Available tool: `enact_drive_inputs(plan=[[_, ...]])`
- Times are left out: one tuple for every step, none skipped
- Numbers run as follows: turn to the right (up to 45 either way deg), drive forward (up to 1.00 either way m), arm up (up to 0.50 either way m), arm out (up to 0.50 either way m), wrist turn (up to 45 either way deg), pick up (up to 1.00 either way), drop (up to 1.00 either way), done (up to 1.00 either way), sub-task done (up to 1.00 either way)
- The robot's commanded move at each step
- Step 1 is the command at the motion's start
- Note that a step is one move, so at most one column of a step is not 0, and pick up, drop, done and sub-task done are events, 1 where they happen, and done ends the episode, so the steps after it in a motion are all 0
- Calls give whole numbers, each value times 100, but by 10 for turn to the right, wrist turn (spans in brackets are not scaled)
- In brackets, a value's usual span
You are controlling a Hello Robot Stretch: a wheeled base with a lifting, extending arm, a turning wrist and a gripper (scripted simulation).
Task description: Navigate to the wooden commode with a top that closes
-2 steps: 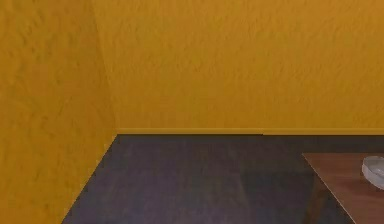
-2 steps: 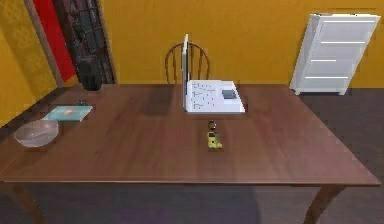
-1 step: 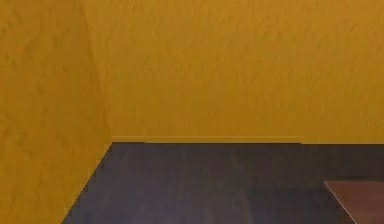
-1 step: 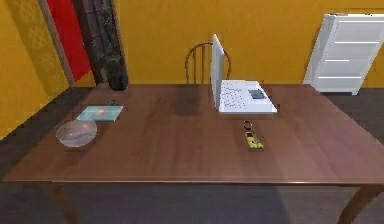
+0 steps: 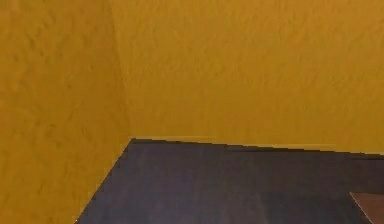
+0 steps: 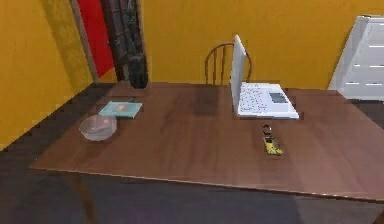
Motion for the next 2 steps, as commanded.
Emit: enact_drive_inputs(plan=[[0,100,0,0,0,0,0,0,0],[-270,0,0,0,0,0,0,0,0]])
